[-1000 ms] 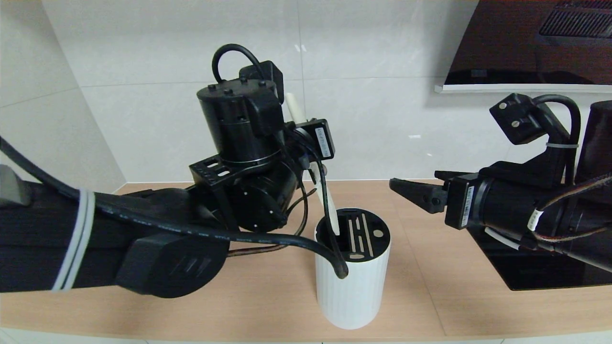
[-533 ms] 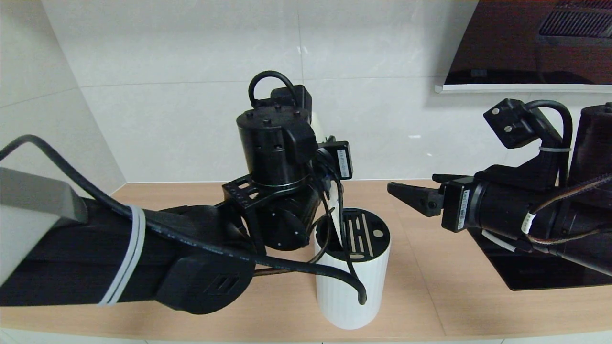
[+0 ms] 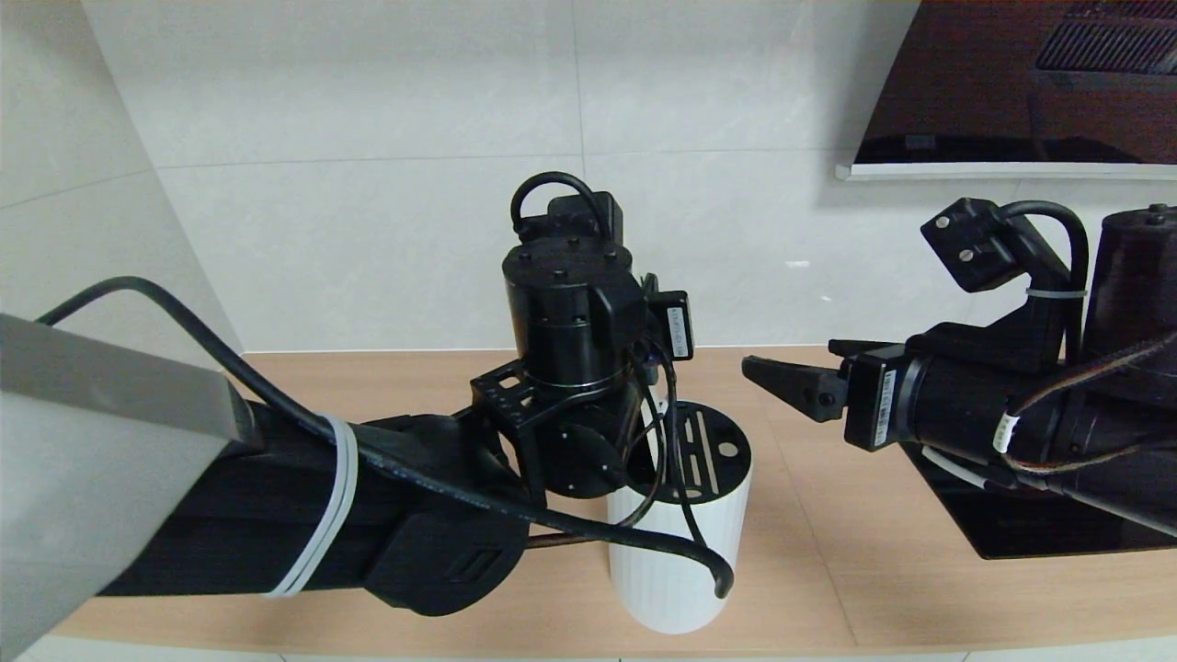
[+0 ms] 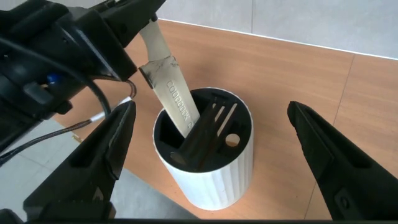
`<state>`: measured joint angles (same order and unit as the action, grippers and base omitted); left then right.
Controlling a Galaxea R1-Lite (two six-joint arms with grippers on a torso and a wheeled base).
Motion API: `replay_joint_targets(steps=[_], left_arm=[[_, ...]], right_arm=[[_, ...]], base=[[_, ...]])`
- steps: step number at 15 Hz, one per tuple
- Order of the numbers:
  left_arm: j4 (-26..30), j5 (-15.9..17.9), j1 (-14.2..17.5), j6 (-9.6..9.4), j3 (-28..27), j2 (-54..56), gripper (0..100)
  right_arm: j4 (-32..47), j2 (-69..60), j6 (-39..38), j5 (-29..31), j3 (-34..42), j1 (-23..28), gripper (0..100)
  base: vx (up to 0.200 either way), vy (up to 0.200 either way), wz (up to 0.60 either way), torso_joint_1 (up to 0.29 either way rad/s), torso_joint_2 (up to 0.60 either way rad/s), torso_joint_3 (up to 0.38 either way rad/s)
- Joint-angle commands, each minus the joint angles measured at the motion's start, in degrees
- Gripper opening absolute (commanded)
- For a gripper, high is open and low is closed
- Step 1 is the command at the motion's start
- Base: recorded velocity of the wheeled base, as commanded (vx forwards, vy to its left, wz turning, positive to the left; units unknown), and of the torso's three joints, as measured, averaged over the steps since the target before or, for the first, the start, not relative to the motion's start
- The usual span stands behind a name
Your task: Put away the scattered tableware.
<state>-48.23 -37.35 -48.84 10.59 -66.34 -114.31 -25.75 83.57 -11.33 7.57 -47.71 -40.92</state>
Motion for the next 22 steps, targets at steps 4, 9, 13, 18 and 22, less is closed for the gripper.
replay_joint_targets(steps=[4, 9, 13, 18, 22], left_arm=[[0.0, -1.1, 0.0, -0.13, 0.1, 0.2, 0], [0.1, -1.2, 0.1, -1.63, 1.2, 4.4, 0], [0.0, -1.6, 0.1, -1.63, 1.2, 3.9, 0], [0.0, -1.7, -0.3, -1.54, 1.2, 2.1, 0], [0.0, -1.8, -1.8, -1.1, 1.2, 0.3, 0]], right_arm=[[-0.1, 0.7, 0.0, 0.0, 0.3, 0.0, 100], [-0.1, 0.9, 0.0, 0.0, 0.3, 0.0, 100], [-0.1, 0.9, 0.0, -0.1, 0.3, -0.1, 100], [-0.1, 1.3, 0.0, 0.0, 0.3, -0.1, 100], [-0.1, 1.5, 0.0, 0.0, 0.3, -0.1, 100]], base=[[0.0, 0.0, 0.0, 0.0, 0.0, 0.0], [0.0, 0.0, 0.0, 0.0, 0.0, 0.0], [0.0, 0.0, 0.0, 0.0, 0.0, 0.0], [0.0, 0.0, 0.0, 0.0, 0.0, 0.0], [0.0, 0.0, 0.0, 0.0, 0.0, 0.0]])
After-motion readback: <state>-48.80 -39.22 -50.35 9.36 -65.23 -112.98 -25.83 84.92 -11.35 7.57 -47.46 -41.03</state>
